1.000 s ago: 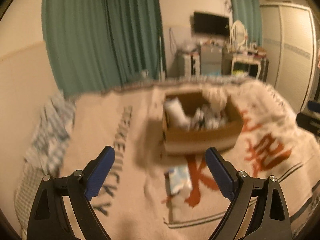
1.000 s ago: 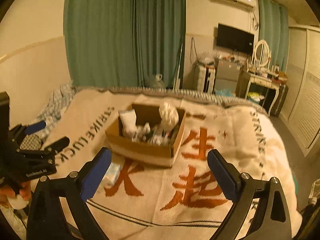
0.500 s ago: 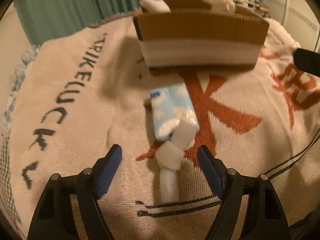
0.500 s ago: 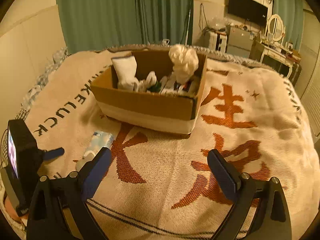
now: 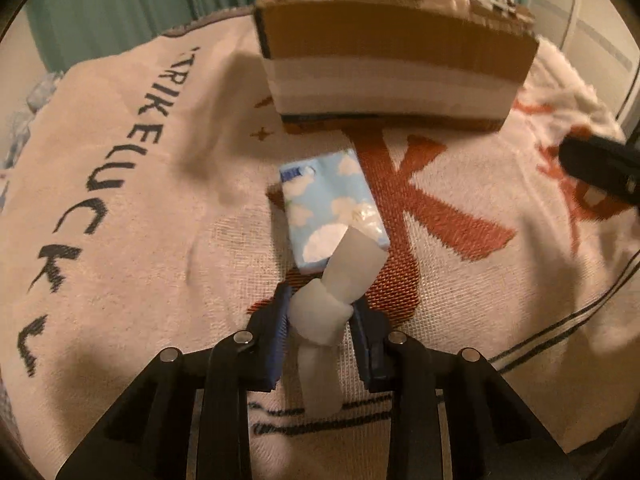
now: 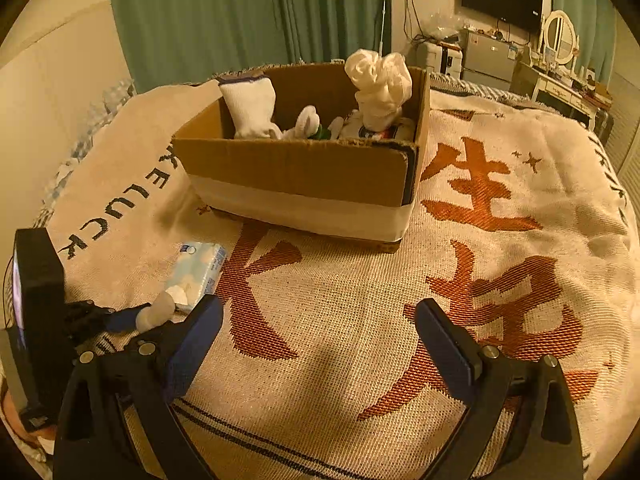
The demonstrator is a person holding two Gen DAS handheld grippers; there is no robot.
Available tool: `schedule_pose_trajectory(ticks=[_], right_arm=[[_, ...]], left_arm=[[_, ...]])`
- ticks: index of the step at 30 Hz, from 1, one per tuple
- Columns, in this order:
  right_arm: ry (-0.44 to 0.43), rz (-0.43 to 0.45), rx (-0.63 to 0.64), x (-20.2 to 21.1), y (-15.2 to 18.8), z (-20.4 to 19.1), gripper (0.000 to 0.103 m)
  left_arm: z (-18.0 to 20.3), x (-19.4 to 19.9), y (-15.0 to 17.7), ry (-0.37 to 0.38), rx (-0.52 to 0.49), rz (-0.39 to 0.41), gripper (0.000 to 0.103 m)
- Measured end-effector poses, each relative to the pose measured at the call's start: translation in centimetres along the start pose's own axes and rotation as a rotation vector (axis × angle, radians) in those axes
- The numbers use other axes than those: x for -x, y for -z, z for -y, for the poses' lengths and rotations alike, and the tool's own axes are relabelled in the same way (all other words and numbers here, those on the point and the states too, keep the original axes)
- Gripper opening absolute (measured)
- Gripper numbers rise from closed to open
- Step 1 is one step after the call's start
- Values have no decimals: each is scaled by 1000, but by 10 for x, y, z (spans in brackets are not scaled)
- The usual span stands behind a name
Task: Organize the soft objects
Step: 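Grasp the knotted white sock with the left tool, then grasp the blue cloud tissue pack with the right tool while the left tool holds the sock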
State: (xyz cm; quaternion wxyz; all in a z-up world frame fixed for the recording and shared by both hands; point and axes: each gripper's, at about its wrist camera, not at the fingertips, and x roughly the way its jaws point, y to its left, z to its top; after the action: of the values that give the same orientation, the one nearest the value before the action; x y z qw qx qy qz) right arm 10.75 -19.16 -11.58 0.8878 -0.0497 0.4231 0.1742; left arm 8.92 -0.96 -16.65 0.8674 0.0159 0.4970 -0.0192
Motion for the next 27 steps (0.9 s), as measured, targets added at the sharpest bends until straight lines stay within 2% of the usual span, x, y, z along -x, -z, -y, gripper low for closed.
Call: schedule_pose_trajectory(ticks=[8, 13, 19, 27], right_arm=[[4, 37, 32, 18, -3, -30, 97], [-22, 31, 28, 7, -10, -57, 97], [-13, -13, 59, -36, -17, -99, 97], [-23, -135, 107, -104, -9, -134, 96]], left_arm=[[-23, 48, -25, 46, 0, 88, 28], [-50, 63, -50, 24, -35, 158, 28], [-74, 52, -62, -30, -67, 168, 28], [-99, 22, -63, -15, -17, 132, 28]])
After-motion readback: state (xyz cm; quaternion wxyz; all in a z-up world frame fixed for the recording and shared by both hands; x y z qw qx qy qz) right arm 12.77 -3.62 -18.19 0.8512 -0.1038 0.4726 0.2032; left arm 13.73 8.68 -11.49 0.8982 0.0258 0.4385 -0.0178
